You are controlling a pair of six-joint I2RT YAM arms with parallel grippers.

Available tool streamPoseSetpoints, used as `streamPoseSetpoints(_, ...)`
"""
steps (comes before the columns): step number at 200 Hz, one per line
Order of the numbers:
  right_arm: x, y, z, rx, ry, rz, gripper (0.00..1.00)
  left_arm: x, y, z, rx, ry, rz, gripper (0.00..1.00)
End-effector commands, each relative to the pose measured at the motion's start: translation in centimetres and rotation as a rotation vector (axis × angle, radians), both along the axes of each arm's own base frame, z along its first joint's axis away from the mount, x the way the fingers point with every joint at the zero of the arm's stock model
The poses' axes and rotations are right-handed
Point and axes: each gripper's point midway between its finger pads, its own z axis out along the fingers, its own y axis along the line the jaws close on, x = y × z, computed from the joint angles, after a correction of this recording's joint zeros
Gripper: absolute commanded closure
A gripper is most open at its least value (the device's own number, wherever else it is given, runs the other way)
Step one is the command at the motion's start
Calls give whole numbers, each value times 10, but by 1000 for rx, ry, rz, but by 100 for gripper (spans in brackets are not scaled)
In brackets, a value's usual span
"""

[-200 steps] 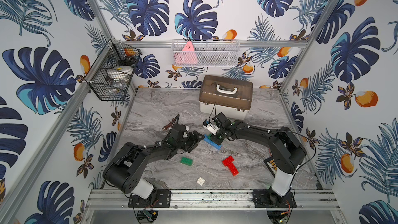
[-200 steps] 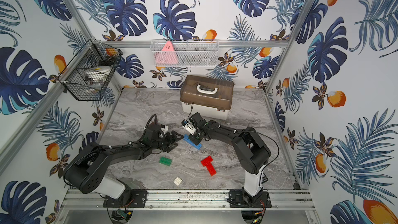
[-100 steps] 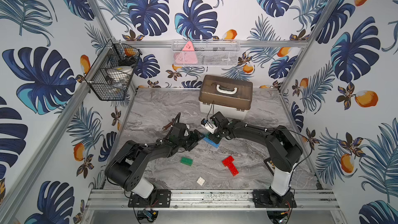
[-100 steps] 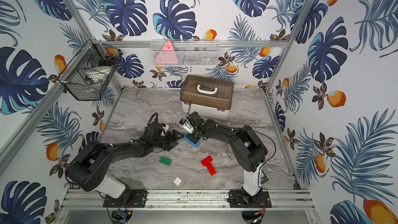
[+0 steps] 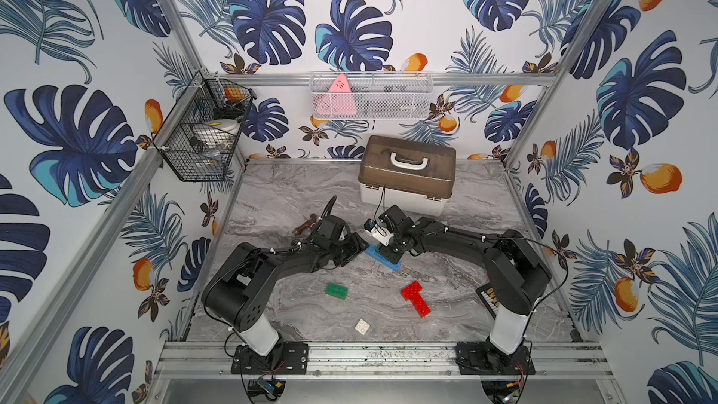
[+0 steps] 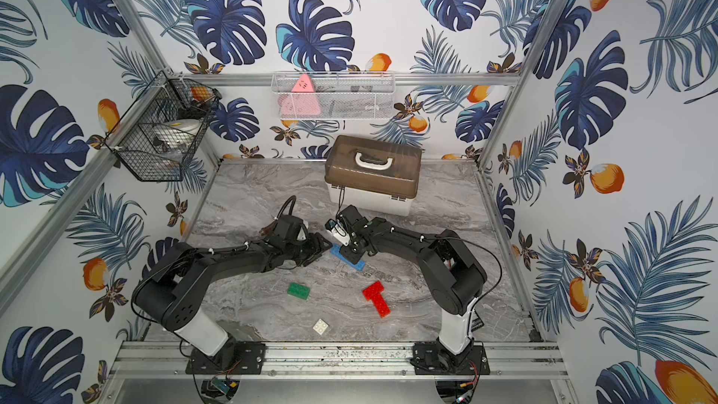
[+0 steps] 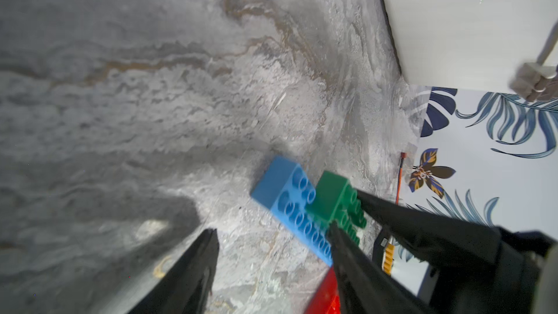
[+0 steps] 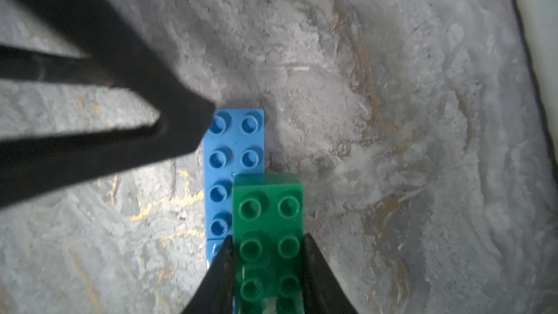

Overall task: Assemble a small pinwheel with lego
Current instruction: Assemble the lego brick with the lego brick.

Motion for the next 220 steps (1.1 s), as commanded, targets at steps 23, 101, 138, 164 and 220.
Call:
streamPoseSetpoints(23,-47,-44,-26,-205,193,15,100,-10,7,-32,139,67,-51,44)
streamPoseSetpoints(101,-53,-38,-31,-199,230,16,98,-14,12,0,19,5,12,35)
streamPoseSetpoints(138,-38,-24,-6,-114,163,-19,71,-19,21,28,-43,-2,22,18)
streamPoseSetpoints(164,-23,-12,17,-61,106,-46,56,-24,23,45,-60,1,21,1)
streamPoseSetpoints(220,-25,-3,57,71,71,-80,41,-56,43,49,-13,114,88,1)
